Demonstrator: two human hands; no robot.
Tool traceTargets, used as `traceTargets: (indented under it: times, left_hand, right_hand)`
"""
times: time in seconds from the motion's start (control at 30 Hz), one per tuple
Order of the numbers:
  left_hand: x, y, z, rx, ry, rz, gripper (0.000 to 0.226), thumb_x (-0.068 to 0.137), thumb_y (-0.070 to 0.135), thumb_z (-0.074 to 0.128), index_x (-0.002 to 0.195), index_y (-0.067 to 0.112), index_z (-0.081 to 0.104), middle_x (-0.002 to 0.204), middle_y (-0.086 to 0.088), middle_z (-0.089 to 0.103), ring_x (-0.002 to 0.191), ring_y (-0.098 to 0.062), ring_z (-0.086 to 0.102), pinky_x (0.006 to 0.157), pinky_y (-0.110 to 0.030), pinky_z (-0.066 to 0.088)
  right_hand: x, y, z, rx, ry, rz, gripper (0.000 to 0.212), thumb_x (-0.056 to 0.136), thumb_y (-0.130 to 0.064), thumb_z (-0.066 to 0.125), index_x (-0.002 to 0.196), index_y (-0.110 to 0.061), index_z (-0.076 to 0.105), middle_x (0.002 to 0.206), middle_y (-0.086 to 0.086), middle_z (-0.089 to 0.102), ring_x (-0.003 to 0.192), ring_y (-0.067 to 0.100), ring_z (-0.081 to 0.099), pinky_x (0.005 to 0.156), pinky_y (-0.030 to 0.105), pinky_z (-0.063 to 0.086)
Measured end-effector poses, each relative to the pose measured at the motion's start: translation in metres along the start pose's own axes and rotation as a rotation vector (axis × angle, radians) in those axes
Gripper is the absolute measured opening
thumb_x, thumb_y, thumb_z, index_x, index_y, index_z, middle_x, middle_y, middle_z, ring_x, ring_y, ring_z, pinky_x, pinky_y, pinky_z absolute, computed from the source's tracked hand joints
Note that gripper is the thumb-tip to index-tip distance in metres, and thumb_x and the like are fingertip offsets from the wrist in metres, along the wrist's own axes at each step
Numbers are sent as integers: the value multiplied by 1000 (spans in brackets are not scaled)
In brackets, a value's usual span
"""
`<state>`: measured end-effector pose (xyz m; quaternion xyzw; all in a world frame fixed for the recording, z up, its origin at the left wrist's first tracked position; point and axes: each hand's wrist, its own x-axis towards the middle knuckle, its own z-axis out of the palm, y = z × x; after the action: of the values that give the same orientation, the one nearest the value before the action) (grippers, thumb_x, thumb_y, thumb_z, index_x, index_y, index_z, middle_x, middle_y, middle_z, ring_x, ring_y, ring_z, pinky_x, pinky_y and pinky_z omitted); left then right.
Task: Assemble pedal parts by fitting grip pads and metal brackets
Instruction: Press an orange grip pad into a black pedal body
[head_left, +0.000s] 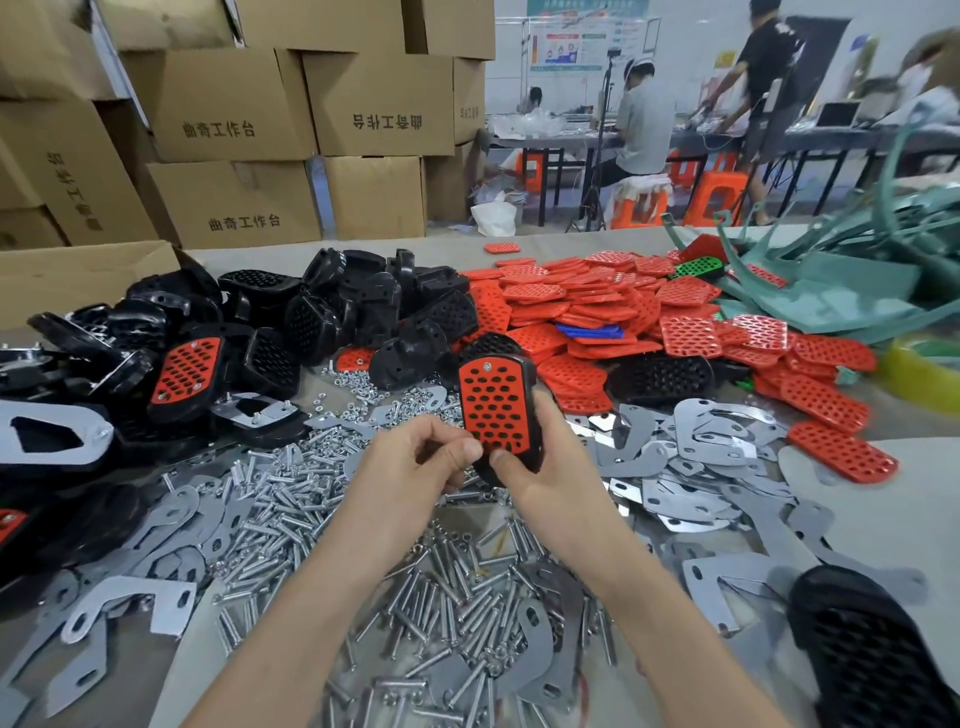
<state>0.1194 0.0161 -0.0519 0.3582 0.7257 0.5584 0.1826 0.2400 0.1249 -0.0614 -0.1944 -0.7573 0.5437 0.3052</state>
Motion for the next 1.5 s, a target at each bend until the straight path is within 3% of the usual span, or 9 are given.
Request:
traceTargets:
  times: [0.17,0.33,0.43,0.53,0.83,1.0,1.1,1.3,1.5]
  left_hand:
    - [4,-4,0,1,-21,1,9,92,21,71,83,19,70,71,3,71,65,-6,64,74,-33,57]
    - [5,-4,2,-23,40,-31,22,85,34,76,91,19,61,79,4,70,67,-6,62,62,-21,50]
    - [4,0,-1,-41,29,-45,31,80,46,73,100,27,60,97,3,69,76,-10,65,60,-26,55]
    - [1,4,-2,-47,9,36,10,92,35,67,93,26,65,89,7,73,70,-7,64,60,-19,53]
    - [-2,10,-1,19,98,72,13,98,37,61,101,29,69,86,10,72,68,1,62,64,-16,48]
    - [-7,8,-4,272,114,224,13,102,40,51,100,35,63,83,26,65,69,3,58,60,-11,40]
    - [-7,5,-6,445,70,285,15,101,39,48,96,34,61,78,17,65,67,-2,58,58,-17,43]
    - [-7,0,-14,819,-191,299,16,98,45,54,101,33,64,93,25,53,95,-1,49,89,-26,44]
    - [-4,2,-14,889,-282,231,19,100,46,52,111,36,62,97,24,45,104,-4,40,92,-25,35]
  right_hand:
    - [0,-1,1,45,4,11,41,98,-1,59,117,-37,55,106,-6,72,101,14,69,95,40,57]
    - [0,-6,4,113,-40,-2,36,100,-1,61,116,-33,59,108,-11,74,101,2,70,86,17,54]
    - [0,-8,1,230,-55,-4,44,100,1,60,117,-39,60,111,-9,75,104,6,72,90,23,57]
    - [1,-10,-2,337,-65,-4,45,98,7,59,117,-34,62,110,-4,76,101,8,73,83,21,58]
    - [4,-10,-5,734,-152,134,42,100,12,43,130,-10,62,122,14,74,110,24,72,89,35,61]
    - [6,-10,-7,867,-120,126,38,88,-2,52,122,-7,68,119,18,75,111,29,73,89,37,61]
    - [10,-6,-11,910,-72,123,40,96,7,40,129,1,62,122,25,72,118,41,69,92,43,61]
    - [11,-6,-15,917,25,147,38,100,13,33,131,8,55,126,29,68,123,46,64,97,46,59]
    - [10,-8,-14,855,62,163,39,103,12,33,133,0,55,132,25,67,126,39,64,101,44,57]
